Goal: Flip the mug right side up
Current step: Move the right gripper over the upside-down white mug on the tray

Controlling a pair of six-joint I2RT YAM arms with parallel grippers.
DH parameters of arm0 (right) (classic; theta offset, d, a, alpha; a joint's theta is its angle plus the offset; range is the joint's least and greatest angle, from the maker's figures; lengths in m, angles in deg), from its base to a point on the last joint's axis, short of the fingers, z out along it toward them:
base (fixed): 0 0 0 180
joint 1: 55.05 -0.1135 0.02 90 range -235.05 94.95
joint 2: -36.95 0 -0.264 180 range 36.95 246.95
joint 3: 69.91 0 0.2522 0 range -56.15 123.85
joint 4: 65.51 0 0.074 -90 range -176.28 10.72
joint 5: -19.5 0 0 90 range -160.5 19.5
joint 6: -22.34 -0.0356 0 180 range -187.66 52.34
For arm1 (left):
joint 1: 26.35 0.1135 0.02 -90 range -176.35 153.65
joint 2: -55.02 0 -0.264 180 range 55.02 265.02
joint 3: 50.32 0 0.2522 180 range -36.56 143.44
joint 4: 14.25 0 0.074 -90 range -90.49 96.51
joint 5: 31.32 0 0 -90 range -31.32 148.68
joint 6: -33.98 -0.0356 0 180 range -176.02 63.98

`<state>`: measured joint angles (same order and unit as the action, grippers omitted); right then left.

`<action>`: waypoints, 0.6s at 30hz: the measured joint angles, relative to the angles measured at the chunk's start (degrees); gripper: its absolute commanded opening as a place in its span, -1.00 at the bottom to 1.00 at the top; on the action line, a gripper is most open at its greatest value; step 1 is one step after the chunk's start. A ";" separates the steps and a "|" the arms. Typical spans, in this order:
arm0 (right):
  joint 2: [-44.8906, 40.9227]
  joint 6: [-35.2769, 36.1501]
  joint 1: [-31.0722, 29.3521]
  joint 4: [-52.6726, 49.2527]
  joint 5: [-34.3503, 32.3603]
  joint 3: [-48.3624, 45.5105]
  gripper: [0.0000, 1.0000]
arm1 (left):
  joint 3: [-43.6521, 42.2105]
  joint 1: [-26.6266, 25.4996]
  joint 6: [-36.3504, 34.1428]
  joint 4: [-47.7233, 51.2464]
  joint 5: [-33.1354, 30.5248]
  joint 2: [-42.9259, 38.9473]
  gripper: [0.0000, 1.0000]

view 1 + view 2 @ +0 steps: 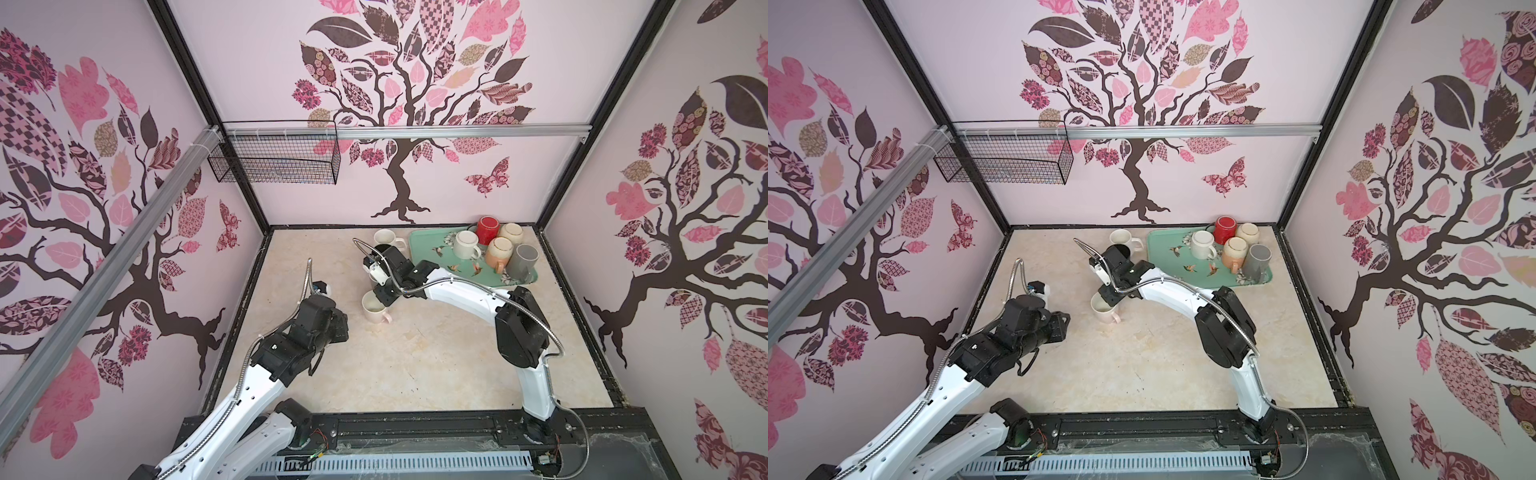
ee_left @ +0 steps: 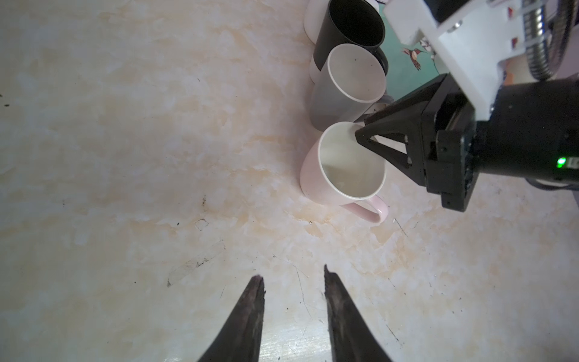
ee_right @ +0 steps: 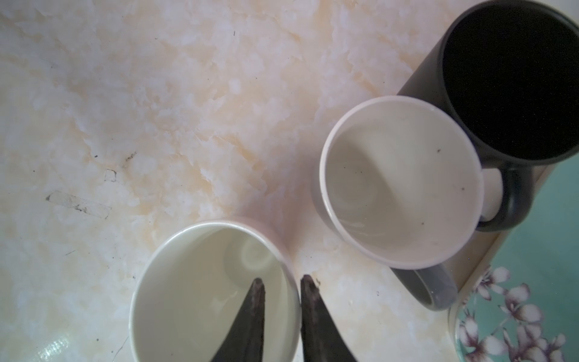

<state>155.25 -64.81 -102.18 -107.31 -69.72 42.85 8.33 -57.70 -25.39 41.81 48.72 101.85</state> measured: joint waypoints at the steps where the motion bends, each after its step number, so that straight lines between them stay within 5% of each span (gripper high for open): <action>1: -0.13 -0.09 0.00 0.26 0.00 -0.02 -0.42 | 0.00 -0.02 -0.33 -0.13 0.37 0.44 -0.15; 9: -2.62 -1.97 3.58 0.98 5.03 -0.07 -0.27 | 1.09 0.20 -4.35 -3.82 4.13 6.12 -0.09; 18: -6.84 -2.14 22.01 4.20 9.62 -0.15 -0.05 | 13.20 0.20 -8.66 -11.10 8.85 20.41 -0.12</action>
<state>148.41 -66.95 -80.17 -103.11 -60.11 42.70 21.53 -57.51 -34.04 30.71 57.57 122.27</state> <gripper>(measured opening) 0.442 0.441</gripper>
